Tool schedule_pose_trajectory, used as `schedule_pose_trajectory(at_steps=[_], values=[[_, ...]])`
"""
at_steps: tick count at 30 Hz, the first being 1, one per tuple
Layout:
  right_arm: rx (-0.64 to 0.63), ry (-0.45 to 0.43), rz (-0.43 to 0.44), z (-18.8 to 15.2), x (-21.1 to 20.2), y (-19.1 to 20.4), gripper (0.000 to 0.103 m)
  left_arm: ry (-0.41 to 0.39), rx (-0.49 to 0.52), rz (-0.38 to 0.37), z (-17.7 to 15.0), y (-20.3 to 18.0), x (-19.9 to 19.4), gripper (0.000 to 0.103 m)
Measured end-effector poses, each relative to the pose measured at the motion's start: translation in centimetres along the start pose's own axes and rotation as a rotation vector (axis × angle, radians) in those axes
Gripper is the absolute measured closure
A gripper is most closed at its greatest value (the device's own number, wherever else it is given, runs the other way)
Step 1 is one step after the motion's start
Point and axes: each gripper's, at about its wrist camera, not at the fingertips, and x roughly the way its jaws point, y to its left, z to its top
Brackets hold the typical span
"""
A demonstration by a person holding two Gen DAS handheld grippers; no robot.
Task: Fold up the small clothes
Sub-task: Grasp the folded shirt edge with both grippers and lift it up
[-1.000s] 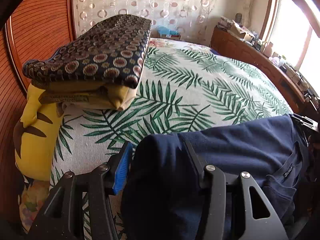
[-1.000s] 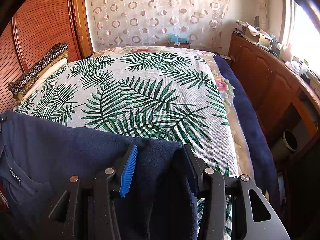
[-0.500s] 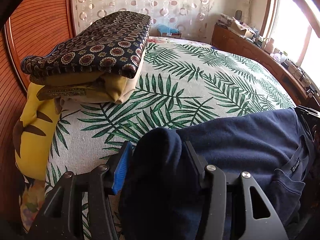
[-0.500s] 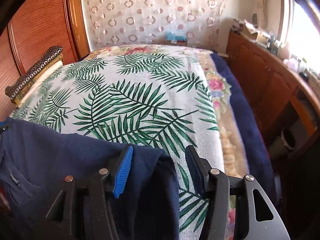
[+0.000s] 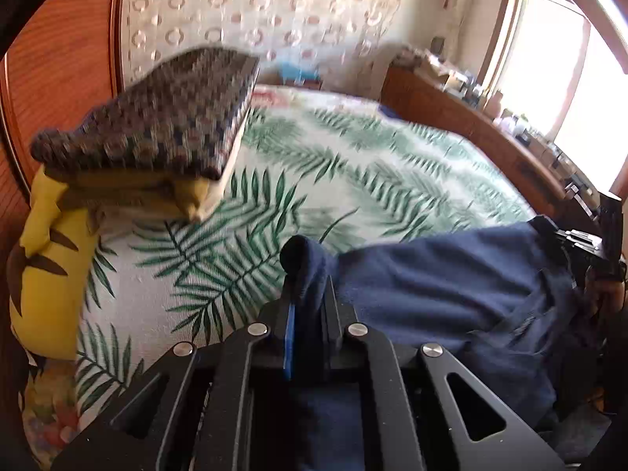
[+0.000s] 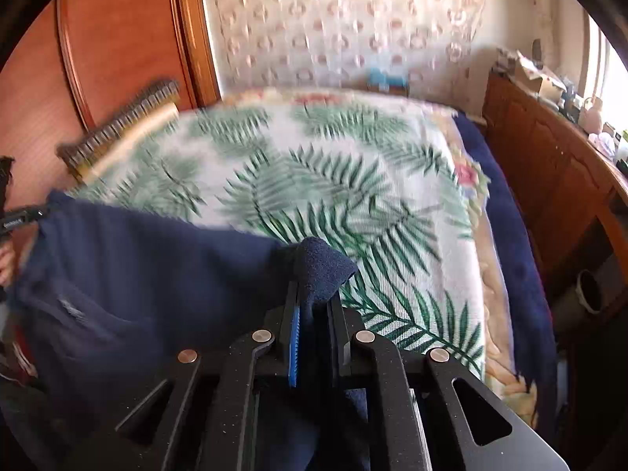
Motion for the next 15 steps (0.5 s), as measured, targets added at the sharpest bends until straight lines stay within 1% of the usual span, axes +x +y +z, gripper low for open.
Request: schedule_pose_trajectory(at_steps=[3, 6, 8, 9, 12, 15], values=[[0.03, -0.13, 0.042, 0.8, -5.1, 0.1, 0.093, -0.091, -0.001, -0.049, 1.1, -1.3, -4.5, 0.093], [-0.001, -0.235, 0.034, 1.8, -10.2, 1.2, 0.093, -0.183, 0.027, -0.081, 2.5, -3.1, -9.3, 0.094], [0.025, -0.297, 0.083, 2.6, -13.3, 1.4, 0.093, -0.246, 0.046, -0.141, 3.5, -4.1, -12.6, 0.094], [0.033, -0.327, 0.11, 3.1, -14.8, 1.5, 0.093, -0.27, 0.05, -0.158, 3.9, -4.5, -13.8, 0.094], [-0.019, -0.413, 0.131, 4.9, -18.8, 2.5, 0.093, -0.351, 0.069, -0.165, 5.8, -5.4, -17.5, 0.094], [-0.064, -0.474, 0.133, 7.1, -22.3, 3.2, 0.093, -0.423, 0.104, -0.146, 7.8, -6.2, -20.5, 0.094]])
